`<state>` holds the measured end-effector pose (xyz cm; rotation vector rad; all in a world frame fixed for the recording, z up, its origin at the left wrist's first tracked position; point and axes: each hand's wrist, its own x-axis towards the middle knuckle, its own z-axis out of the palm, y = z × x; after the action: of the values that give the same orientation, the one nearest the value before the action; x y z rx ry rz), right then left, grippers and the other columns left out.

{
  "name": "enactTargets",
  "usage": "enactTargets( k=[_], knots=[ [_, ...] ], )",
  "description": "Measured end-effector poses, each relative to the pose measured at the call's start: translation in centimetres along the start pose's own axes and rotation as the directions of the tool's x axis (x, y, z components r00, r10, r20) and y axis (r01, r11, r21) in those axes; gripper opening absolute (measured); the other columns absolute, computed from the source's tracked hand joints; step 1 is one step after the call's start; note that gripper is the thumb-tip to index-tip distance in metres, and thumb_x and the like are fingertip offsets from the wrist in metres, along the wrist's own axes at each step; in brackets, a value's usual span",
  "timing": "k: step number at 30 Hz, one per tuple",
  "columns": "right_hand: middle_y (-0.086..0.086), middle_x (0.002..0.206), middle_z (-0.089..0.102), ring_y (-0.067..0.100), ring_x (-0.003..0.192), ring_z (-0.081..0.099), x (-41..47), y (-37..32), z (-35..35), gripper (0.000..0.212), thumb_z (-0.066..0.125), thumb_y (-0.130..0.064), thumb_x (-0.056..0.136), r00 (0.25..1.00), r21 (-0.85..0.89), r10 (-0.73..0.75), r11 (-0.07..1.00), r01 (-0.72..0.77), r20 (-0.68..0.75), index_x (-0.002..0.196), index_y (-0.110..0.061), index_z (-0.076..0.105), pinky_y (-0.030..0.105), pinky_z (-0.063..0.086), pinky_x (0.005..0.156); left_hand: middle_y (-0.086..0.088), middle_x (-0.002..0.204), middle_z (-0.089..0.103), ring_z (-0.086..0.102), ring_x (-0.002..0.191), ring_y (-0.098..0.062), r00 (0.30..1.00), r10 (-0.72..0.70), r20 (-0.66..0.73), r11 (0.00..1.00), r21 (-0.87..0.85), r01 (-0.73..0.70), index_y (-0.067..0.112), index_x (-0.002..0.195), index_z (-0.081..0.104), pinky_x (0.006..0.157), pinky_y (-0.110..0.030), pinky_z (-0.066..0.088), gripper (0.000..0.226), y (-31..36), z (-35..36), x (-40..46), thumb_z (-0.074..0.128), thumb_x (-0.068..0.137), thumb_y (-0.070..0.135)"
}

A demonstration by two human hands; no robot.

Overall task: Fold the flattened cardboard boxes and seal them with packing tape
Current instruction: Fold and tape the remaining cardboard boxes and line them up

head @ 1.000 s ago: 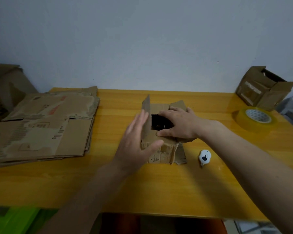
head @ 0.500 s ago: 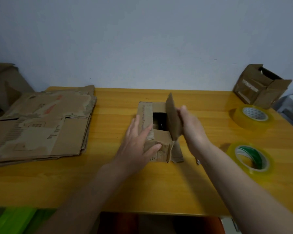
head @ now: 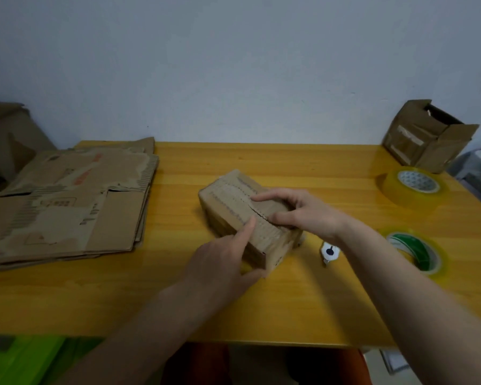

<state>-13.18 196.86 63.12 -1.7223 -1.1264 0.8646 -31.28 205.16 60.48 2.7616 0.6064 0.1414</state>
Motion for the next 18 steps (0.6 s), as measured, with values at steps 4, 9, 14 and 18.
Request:
enactTargets(
  k=[4, 9, 14, 18],
  knots=[
    [-0.002, 0.135, 0.055, 0.021, 0.114, 0.06, 0.3, 0.2, -2.1, 0.042, 0.055, 0.01, 0.088, 0.98, 0.057, 0.03, 0.997, -0.041, 0.195, 0.12, -0.015, 0.064, 0.03, 0.055, 0.086, 0.001, 0.113, 0.051, 0.045, 0.101, -0.016, 0.948, 0.19, -0.255, 0.955, 0.273, -0.117, 0.034, 0.137, 0.051, 0.082, -0.034, 0.046, 0.076, -1.4, -1.7, 0.0, 0.073, 0.069, 0.061],
    [0.007, 0.12, 0.063, 0.019, 0.103, 0.063, 1.1, 0.3, -1.9, 0.034, 0.054, 0.009, 0.089, 0.972, 0.106, 0.045, 0.992, -0.072, 0.232, 0.116, -0.012, 0.059, 0.024, 0.053, 0.075, 0.002, 0.161, -0.015, -0.014, 0.148, -0.028, 0.995, 0.103, -0.004, 0.915, 0.392, -0.093, 0.049, 0.148, -0.001, 0.117, -0.056, -0.006, 0.096, -3.6, -2.8, 3.1, 0.03, 0.066, 0.09],
    [0.005, 0.128, 0.054, 0.018, 0.113, 0.053, 1.5, 1.6, -0.4, 0.032, 0.053, -0.012, 0.095, 0.93, 0.141, 0.101, 0.989, -0.054, -0.354, 0.128, -0.013, 0.052, 0.03, 0.046, 0.094, -0.01, 0.162, -0.009, -0.006, 0.148, -0.033, 0.992, -0.117, -0.039, 0.949, 0.291, 0.123, 0.045, 0.15, -0.007, 0.119, -0.049, 0.007, 0.092, -2.3, -1.4, 3.9, 0.012, 0.071, 0.087],
    [0.005, 0.13, 0.052, 0.02, 0.116, 0.052, 1.5, 2.8, 0.3, 0.034, 0.044, -0.012, 0.099, 0.88, 0.144, 0.135, 0.987, -0.077, -0.455, 0.132, -0.016, 0.051, 0.035, 0.044, 0.099, -0.019, 0.161, 0.0, 0.006, 0.146, -0.039, 0.975, -0.18, -0.129, 0.922, 0.323, 0.213, 0.036, 0.153, 0.003, 0.114, -0.047, 0.018, 0.083, 1.6, -0.3, 3.4, 0.021, 0.085, 0.079]
  ],
)
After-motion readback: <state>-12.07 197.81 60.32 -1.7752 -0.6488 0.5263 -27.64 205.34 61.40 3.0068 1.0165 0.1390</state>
